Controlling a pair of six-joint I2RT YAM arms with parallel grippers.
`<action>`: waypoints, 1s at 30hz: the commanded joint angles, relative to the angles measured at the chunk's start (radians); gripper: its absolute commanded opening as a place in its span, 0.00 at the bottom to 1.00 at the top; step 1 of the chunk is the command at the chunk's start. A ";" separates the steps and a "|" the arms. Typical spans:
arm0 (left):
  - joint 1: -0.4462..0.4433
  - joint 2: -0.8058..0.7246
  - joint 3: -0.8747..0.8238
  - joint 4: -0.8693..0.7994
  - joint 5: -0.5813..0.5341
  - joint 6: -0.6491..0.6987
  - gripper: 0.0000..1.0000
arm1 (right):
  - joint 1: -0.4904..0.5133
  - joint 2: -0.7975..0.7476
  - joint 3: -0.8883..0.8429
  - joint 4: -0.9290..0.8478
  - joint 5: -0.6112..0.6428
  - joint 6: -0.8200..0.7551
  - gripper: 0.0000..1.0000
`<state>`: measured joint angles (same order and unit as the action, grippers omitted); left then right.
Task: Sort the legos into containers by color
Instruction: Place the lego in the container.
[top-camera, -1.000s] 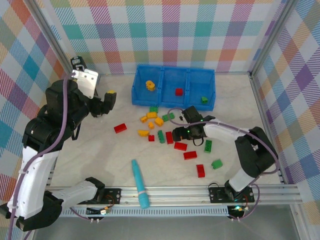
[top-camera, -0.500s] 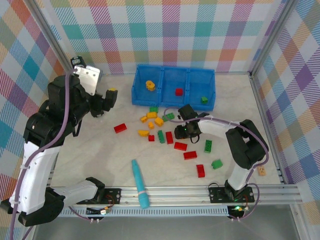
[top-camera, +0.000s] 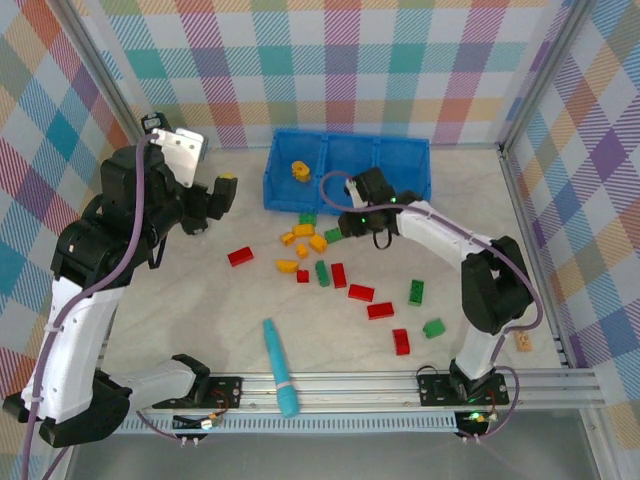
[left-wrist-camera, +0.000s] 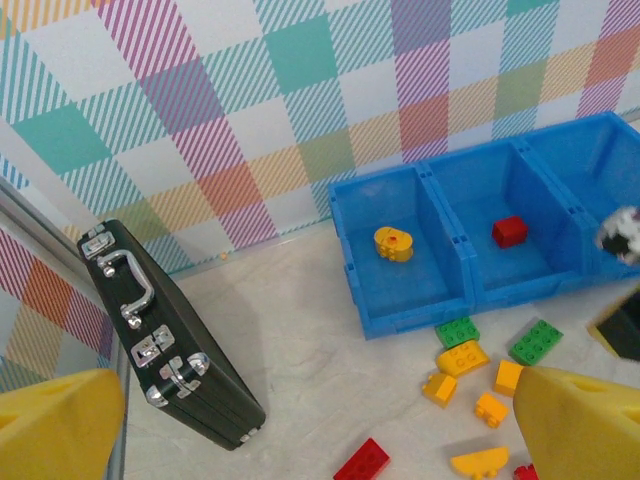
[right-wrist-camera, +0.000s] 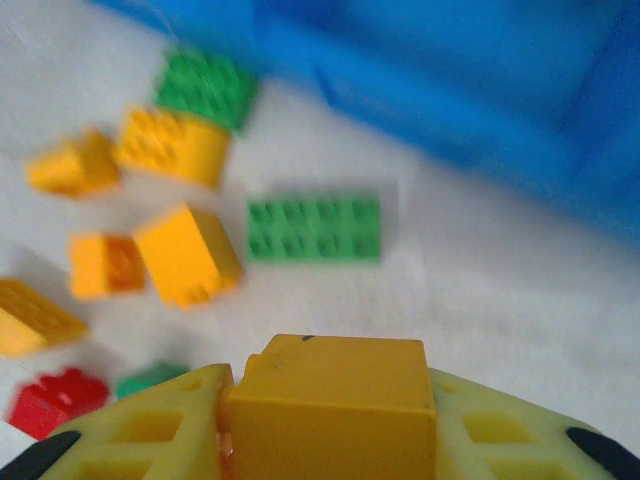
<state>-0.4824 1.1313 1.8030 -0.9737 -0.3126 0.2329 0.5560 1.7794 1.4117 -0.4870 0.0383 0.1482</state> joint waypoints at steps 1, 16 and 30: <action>-0.010 -0.020 0.021 -0.007 -0.025 0.012 1.00 | -0.005 0.064 0.094 0.049 -0.028 -0.097 0.38; -0.009 -0.025 -0.002 0.010 -0.015 0.016 1.00 | -0.007 0.483 0.661 0.264 -0.076 -0.236 0.39; -0.009 -0.042 -0.028 0.021 -0.021 0.029 1.00 | -0.007 0.678 0.855 0.201 -0.072 -0.277 0.48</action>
<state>-0.4824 1.1088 1.7859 -0.9661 -0.3241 0.2436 0.5526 2.4393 2.2154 -0.2718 -0.0246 -0.0952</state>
